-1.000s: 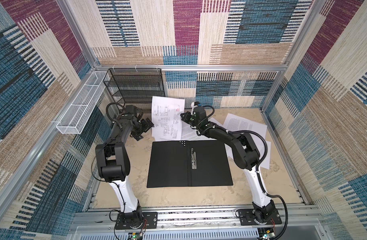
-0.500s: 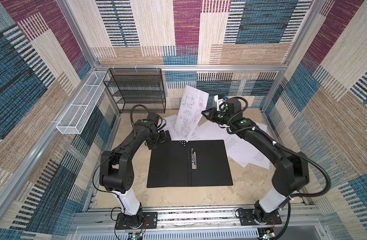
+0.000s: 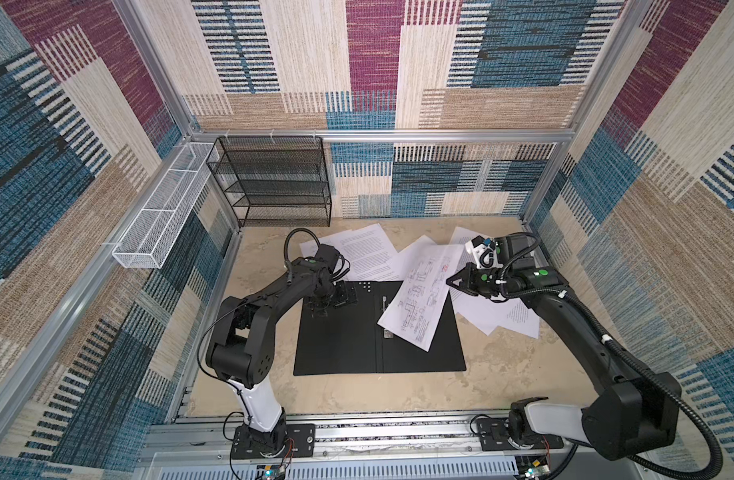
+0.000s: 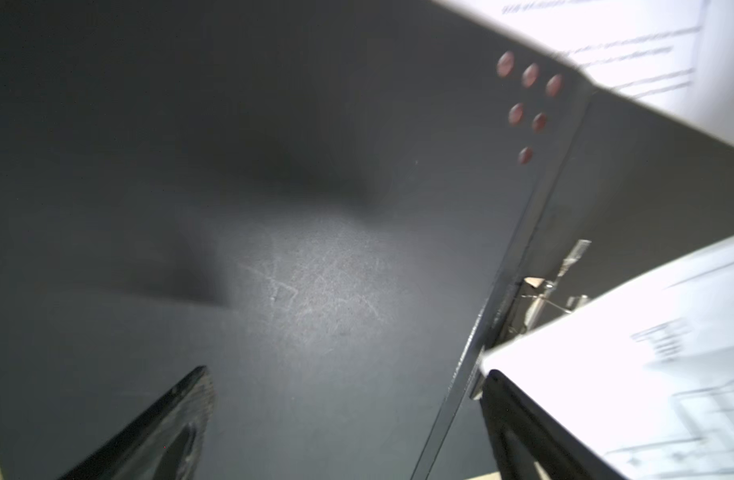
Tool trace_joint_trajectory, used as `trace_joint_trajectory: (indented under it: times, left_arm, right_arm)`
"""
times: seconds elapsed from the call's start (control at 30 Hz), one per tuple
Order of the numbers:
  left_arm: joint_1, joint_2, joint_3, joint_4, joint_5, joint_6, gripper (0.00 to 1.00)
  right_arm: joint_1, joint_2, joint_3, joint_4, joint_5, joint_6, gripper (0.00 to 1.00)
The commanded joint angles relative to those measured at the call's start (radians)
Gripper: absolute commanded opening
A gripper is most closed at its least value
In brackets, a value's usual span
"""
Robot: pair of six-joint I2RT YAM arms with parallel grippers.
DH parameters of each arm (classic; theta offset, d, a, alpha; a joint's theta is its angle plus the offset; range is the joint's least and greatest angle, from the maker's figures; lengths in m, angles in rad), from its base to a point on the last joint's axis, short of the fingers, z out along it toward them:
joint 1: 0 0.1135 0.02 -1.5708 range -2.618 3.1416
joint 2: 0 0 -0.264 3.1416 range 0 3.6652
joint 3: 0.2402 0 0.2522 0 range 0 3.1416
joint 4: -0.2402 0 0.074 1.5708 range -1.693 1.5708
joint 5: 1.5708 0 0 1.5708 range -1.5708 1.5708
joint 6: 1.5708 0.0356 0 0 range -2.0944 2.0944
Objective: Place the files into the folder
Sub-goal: 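Carry the sheet over the folder with the right gripper while the left presses the folder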
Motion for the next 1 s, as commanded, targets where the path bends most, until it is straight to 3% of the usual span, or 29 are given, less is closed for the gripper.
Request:
trace_joint_trajectory:
  times: [0.0, 0.07, 0.23, 0.5, 0.6, 0.97]
  left_arm:
    - [0.002, 0.018, -0.017, 0.005, -0.078, -0.062, 1.0]
    - [0.002, 0.037, -0.018, -0.013, -0.12, -0.083, 1.0]
    - [0.004, 0.111, 0.003, -0.054, -0.149, -0.097, 1.0]
    - [0.003, 0.151, 0.014, -0.049, -0.135, -0.103, 0.99]
    - [0.003, 0.158, 0.014, -0.047, -0.13, -0.101, 0.99]
    - [0.009, 0.171, 0.021, -0.044, -0.115, -0.104, 1.0]
  right_arm:
    - [-0.002, 0.039, -0.023, -0.104, 0.06, -0.12, 0.0]
    - [-0.002, 0.083, -0.047, -0.096, 0.045, -0.153, 0.0]
    - [-0.003, 0.132, -0.006, -0.147, 0.273, -0.145, 0.0]
    - [0.042, 0.237, 0.062, -0.169, 0.283, -0.187, 0.0]
    - [0.097, 0.305, 0.106, -0.187, 0.377, -0.216, 0.0]
    - [0.122, 0.396, 0.134, -0.1, 0.498, -0.342, 0.0]
